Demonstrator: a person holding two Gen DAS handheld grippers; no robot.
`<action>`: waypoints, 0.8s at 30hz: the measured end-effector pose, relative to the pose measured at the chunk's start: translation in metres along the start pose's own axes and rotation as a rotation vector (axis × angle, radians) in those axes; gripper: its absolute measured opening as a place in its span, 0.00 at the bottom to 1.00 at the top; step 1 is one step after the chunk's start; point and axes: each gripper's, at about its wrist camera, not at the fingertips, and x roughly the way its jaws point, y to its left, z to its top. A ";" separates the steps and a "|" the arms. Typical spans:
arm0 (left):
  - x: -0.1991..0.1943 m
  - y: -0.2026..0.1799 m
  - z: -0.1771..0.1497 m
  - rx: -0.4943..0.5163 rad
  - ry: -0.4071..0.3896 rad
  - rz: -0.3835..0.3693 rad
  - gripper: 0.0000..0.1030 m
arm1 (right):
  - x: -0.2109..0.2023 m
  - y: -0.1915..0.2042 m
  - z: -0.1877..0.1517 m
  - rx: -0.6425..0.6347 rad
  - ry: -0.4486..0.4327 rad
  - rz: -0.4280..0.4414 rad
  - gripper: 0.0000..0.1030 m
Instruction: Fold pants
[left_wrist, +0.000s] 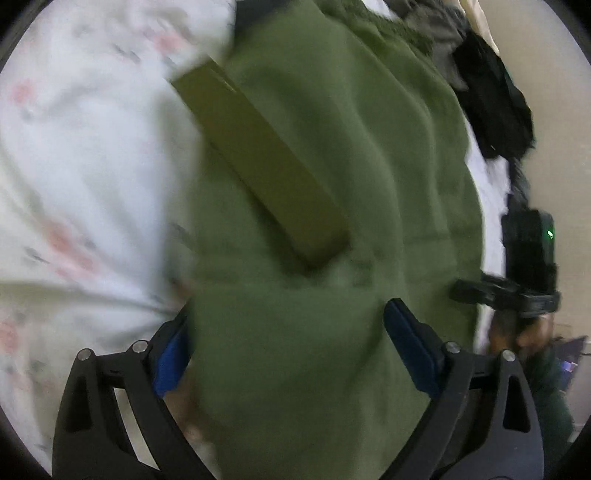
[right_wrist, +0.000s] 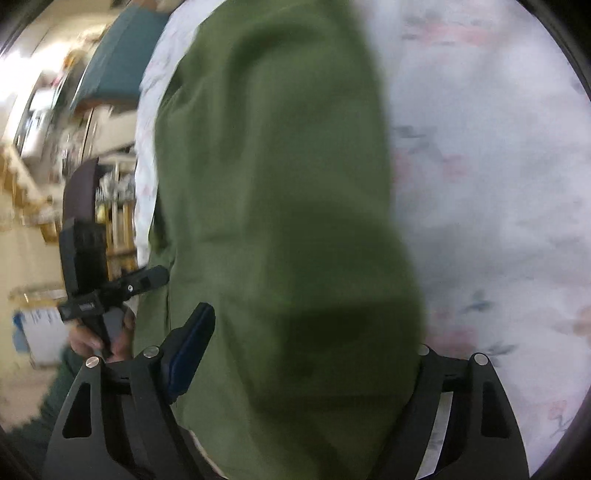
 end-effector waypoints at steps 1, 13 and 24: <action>0.003 -0.006 -0.001 0.014 0.012 -0.006 0.85 | 0.002 0.003 0.002 -0.009 -0.013 -0.018 0.79; 0.002 -0.010 0.025 0.054 -0.049 0.079 0.39 | -0.008 -0.002 0.005 0.020 -0.092 -0.095 0.38; -0.003 0.009 0.027 -0.042 -0.058 -0.001 0.40 | -0.028 -0.024 0.013 0.105 -0.146 -0.008 0.47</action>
